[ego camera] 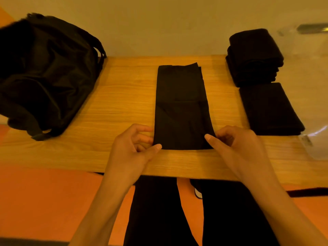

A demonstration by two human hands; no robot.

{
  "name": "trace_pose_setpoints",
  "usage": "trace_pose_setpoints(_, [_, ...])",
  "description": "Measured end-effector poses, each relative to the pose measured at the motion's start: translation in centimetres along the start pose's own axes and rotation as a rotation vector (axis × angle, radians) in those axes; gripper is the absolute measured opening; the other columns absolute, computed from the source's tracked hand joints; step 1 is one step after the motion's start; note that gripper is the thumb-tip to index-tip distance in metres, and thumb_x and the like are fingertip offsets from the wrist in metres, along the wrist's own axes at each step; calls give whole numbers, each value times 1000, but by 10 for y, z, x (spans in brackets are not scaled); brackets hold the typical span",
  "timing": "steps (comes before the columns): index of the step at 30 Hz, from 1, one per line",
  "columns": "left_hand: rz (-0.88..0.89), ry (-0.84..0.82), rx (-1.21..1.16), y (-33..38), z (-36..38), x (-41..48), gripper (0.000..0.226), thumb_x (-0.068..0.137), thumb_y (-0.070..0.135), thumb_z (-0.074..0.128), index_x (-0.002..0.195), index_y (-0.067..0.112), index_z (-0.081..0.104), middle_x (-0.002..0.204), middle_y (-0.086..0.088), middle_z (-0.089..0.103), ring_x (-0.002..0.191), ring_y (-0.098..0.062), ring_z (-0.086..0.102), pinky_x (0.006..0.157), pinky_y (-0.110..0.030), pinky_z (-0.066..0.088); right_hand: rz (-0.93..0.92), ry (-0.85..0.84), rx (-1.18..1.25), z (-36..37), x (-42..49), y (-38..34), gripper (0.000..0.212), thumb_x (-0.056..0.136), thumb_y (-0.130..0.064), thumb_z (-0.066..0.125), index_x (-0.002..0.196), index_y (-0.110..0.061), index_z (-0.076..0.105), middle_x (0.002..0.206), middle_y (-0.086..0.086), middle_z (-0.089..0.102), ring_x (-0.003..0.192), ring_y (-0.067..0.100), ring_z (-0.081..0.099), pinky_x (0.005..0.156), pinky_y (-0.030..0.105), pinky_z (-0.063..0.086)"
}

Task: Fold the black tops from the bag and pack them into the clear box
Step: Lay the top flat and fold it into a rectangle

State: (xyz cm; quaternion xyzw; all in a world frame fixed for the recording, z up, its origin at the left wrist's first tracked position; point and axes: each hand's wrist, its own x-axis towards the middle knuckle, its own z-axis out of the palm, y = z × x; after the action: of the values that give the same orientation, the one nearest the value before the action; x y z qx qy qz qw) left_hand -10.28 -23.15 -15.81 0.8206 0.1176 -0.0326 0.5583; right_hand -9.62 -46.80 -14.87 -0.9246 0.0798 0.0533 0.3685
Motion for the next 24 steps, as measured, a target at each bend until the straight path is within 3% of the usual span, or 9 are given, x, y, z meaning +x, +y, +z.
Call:
trace_pose_setpoints(3, [11,18,-42,-3,0,-3,27,82,13,82,104,25,70,82,3,73,58,-9,59,51,-19,45,-5,-3,16,0,-1,4,15,91,-45,66,88,-30,67,81,-14,64,79,3,59,64,17,38])
trace_pose_setpoints(7, [12,36,-71,-7,-2,-7,23,81,18,84,99,24,70,77,5,75,67,-14,60,64,-27,46,-38,25,10,1,-8,7,14,93,-39,65,87,-27,69,87,-10,60,81,5,55,67,16,38])
trace_pose_setpoints(12, [6,97,-58,-6,-1,-10,16,82,26,84,91,23,71,73,1,72,66,-10,61,64,-30,43,-52,21,-16,4,-15,5,12,93,-37,67,86,-27,67,91,-10,58,85,7,56,72,18,42])
trace_pose_setpoints(17, [-21,180,-60,-3,4,-12,12,83,33,82,85,24,74,81,3,73,83,-14,68,71,-37,53,-47,62,61,4,-18,7,14,91,-38,70,80,-30,67,89,-12,60,81,5,57,68,16,41])
trace_pose_setpoints(24, [-48,195,-78,-1,6,-10,11,83,20,83,88,21,73,85,1,74,79,-19,69,69,-33,53,-20,109,46,13,-10,4,12,93,-40,67,85,-31,67,89,-13,61,80,3,57,65,13,40])
